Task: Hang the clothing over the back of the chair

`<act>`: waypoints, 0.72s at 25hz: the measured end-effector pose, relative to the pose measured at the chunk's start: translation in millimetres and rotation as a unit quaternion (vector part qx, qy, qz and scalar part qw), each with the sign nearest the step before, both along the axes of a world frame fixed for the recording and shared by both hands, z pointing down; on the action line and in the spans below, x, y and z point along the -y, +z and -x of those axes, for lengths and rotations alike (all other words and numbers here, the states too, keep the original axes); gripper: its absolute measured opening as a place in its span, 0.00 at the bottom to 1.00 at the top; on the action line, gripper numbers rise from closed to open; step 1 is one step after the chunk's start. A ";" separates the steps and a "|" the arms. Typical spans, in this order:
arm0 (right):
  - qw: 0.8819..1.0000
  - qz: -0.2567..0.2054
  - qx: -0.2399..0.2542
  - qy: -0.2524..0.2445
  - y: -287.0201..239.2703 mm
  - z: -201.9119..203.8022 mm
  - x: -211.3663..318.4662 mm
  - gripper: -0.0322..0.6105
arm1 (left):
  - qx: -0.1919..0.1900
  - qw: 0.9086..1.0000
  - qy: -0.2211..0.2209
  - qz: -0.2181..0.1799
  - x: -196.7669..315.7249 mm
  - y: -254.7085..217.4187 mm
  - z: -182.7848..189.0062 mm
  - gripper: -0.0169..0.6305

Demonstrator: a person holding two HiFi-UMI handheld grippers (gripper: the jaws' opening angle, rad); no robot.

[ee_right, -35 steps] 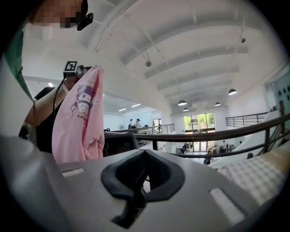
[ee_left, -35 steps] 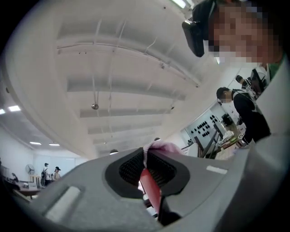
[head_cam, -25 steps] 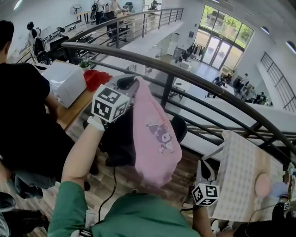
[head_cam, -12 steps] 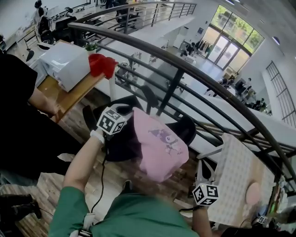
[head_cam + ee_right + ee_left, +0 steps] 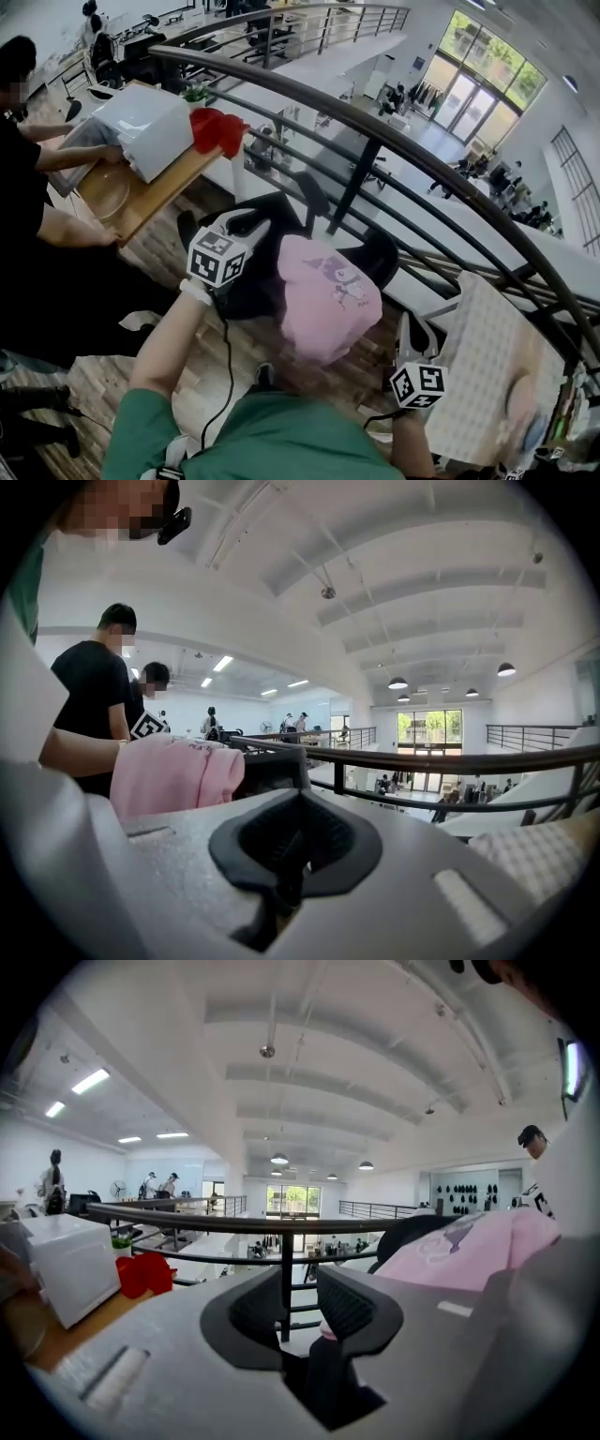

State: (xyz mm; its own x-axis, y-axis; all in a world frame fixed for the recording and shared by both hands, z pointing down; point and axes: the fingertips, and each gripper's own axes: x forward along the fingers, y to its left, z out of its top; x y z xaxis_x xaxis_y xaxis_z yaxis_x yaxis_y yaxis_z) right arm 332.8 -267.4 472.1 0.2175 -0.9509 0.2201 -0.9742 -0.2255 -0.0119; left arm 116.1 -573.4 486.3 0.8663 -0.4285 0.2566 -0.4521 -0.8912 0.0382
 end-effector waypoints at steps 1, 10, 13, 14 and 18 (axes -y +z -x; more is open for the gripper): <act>1.000 -0.007 0.000 -0.006 -3.0 -0.5 -0.6 0.05 | -0.007 1.000 -0.012 -0.010 -7.0 -12.2 -0.7 0.20; 0.993 -0.075 -0.030 -0.084 -54.4 -2.0 -26.6 0.05 | -0.018 0.976 -0.121 -0.180 -111.3 -111.3 -0.3 0.08; 0.990 -0.084 -0.035 -0.110 -55.1 -0.2 -44.1 0.05 | -0.010 0.963 -0.139 -0.232 -154.4 -128.4 -0.4 0.08; 0.988 -0.086 -0.035 -0.119 -54.0 1.0 -50.0 0.05 | -0.009 0.959 -0.146 -0.242 -169.1 -131.2 0.7 0.08; 0.984 -0.099 -0.031 -0.147 -53.4 4.7 -78.6 0.05 | -0.020 0.957 -0.167 -0.238 -230.2 -132.8 6.5 0.07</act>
State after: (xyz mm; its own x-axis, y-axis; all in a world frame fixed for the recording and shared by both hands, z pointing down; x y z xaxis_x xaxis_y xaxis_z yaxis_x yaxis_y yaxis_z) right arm 328.1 -188.8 418.6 -0.0669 -0.9976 0.0200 -0.9971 0.0675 0.0338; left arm 109.6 -343.2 353.5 0.6655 -0.7434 -0.0673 -0.7218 -0.6178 -0.3120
